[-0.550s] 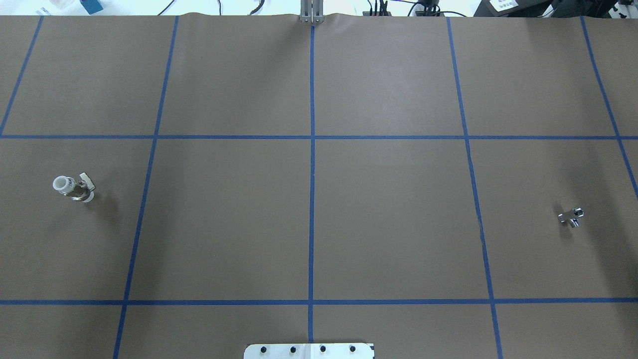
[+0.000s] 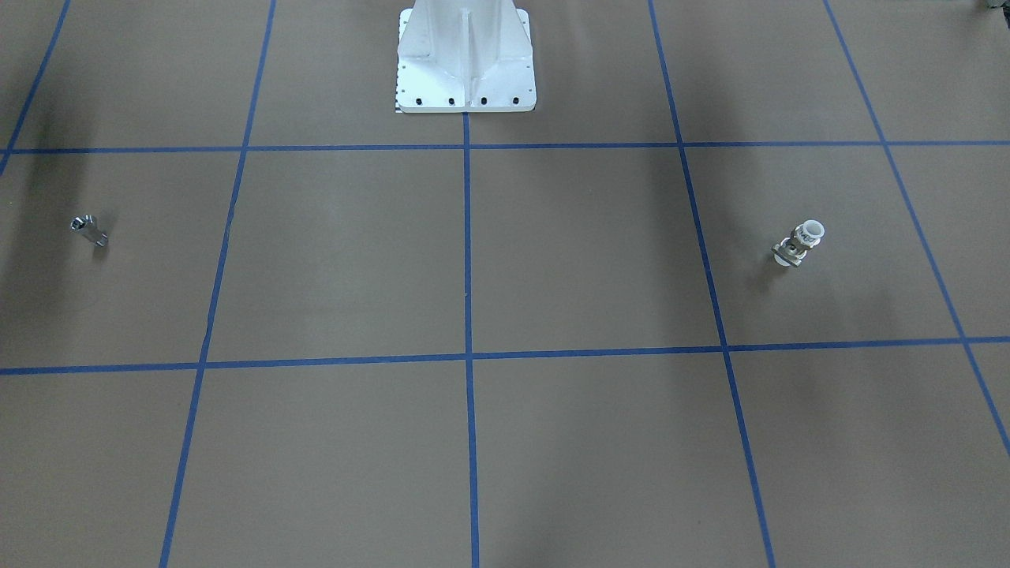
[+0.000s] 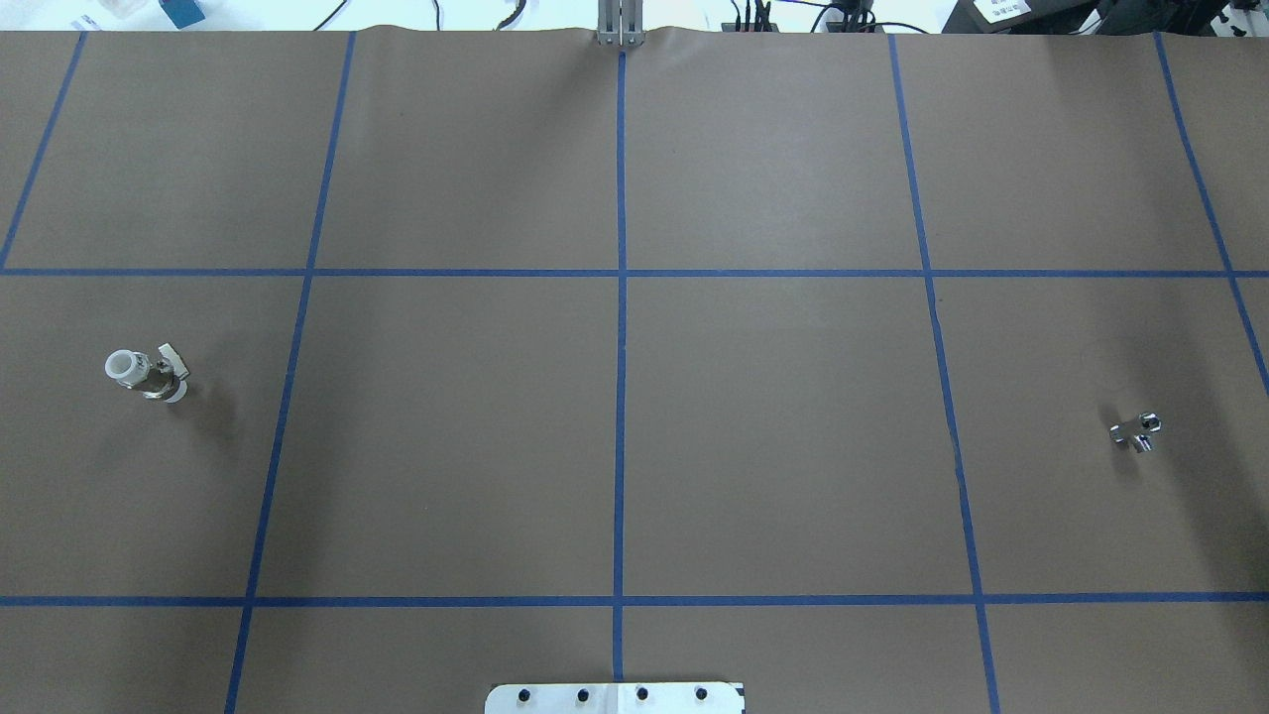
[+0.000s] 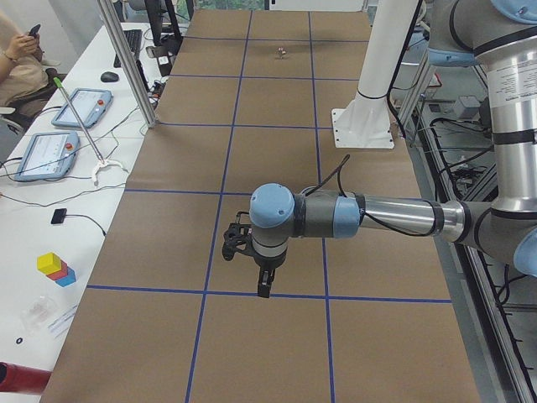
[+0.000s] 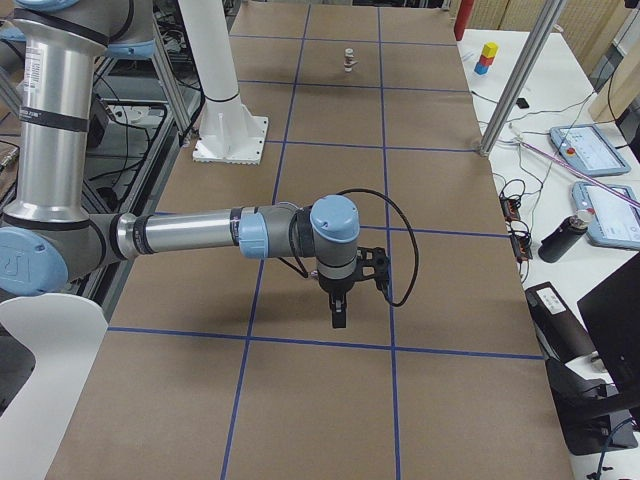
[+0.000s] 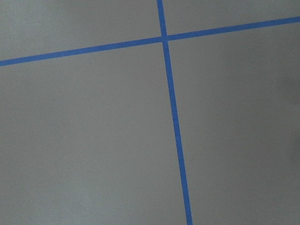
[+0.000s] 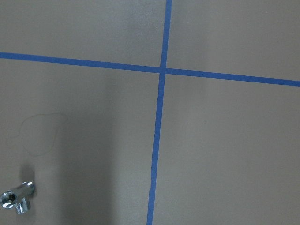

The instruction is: Assemble PPR valve and pipe with both arms

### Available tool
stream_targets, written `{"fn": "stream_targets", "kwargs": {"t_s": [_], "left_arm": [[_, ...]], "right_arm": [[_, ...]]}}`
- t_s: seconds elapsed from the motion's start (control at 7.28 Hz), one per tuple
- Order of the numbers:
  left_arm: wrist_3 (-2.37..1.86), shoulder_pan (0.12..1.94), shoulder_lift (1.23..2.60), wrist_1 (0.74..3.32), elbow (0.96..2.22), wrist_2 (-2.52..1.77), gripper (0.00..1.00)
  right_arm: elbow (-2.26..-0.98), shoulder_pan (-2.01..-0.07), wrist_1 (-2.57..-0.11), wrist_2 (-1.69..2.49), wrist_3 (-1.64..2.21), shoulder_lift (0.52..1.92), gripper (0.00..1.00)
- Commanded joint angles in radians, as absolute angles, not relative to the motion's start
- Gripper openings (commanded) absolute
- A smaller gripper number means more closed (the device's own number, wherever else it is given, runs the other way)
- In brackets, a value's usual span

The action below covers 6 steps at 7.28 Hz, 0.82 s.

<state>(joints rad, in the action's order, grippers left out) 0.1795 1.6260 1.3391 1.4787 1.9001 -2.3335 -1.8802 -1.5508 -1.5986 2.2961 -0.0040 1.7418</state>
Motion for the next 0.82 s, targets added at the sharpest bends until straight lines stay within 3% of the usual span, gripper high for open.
{"fn": "stream_targets", "kwargs": {"t_s": [0.0, 0.41, 0.69], "left_arm": [[0.173, 1.626, 1.345, 1.489, 1.908, -2.335, 1.00], [0.169, 1.614, 1.448, 1.596, 1.919, -2.333, 1.00], [0.172, 1.569, 1.498, 1.663, 1.888, -2.371, 1.00]], "right_arm": [[-1.891, -1.551, -1.548, 2.295, -0.002, 1.718, 1.00], [-1.803, -1.551, -1.324, 2.295, 0.008, 1.706, 1.00], [-1.789, -1.551, -1.324, 2.315, 0.006, 1.689, 1.00]]}}
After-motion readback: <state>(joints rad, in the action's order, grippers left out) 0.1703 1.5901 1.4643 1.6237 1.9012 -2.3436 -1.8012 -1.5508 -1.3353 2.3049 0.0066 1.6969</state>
